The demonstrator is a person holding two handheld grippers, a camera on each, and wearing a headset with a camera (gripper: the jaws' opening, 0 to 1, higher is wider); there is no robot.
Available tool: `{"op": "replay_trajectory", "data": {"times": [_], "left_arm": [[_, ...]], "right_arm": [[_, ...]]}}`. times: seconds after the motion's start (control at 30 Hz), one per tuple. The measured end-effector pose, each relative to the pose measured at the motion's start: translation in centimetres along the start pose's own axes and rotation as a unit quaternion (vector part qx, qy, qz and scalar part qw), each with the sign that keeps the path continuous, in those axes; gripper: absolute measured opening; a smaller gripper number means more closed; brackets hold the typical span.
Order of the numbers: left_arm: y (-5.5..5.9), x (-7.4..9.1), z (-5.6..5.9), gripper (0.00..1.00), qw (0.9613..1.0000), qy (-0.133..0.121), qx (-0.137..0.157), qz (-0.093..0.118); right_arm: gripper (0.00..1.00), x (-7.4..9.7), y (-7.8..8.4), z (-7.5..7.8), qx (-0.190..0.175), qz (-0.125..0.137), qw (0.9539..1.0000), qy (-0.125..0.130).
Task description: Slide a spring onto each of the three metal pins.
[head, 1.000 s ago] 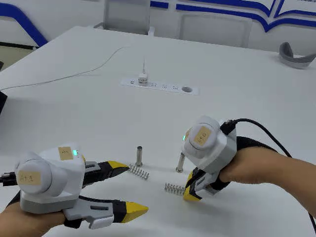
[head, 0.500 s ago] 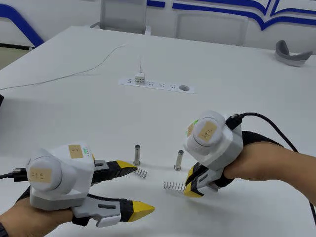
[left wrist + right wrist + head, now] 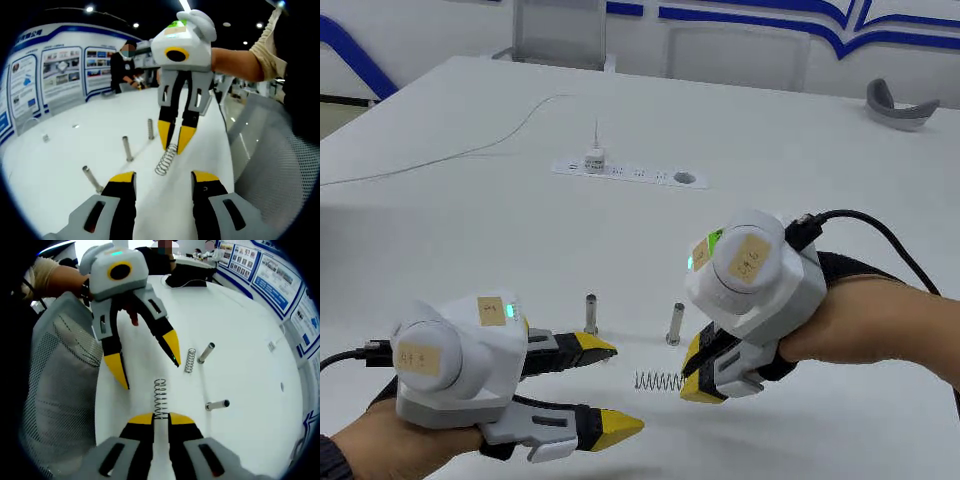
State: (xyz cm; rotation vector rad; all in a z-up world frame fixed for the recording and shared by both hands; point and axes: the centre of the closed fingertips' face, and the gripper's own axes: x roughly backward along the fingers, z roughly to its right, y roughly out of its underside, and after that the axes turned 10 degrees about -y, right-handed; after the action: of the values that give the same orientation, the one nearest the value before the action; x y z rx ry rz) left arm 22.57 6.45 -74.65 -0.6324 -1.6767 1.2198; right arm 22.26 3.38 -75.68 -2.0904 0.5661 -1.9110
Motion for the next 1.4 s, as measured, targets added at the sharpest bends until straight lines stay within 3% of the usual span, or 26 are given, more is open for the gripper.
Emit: {"op": "replay_trajectory", "data": {"times": [0.27,0.77,1.4], "left_arm": [[-0.2,-0.2,0.6,0.34,0.9997,0.014,-0.022,0.000],[-0.6,-0.4,1.3,0.14,0.9981,0.024,-0.056,0.009],[-0.4,-0.4,1.7,0.12,0.9974,0.027,-0.066,0.004]], "right_arm": [[0.12,0.1,-0.9,-0.8,0.020,0.001,0.9998,-0.006],[0.12,0.4,-1.2,-1.4,0.033,-0.006,0.9994,-0.009],[0.11,1.9,-3.1,-2.0,0.057,0.007,0.9984,0.003]]}}
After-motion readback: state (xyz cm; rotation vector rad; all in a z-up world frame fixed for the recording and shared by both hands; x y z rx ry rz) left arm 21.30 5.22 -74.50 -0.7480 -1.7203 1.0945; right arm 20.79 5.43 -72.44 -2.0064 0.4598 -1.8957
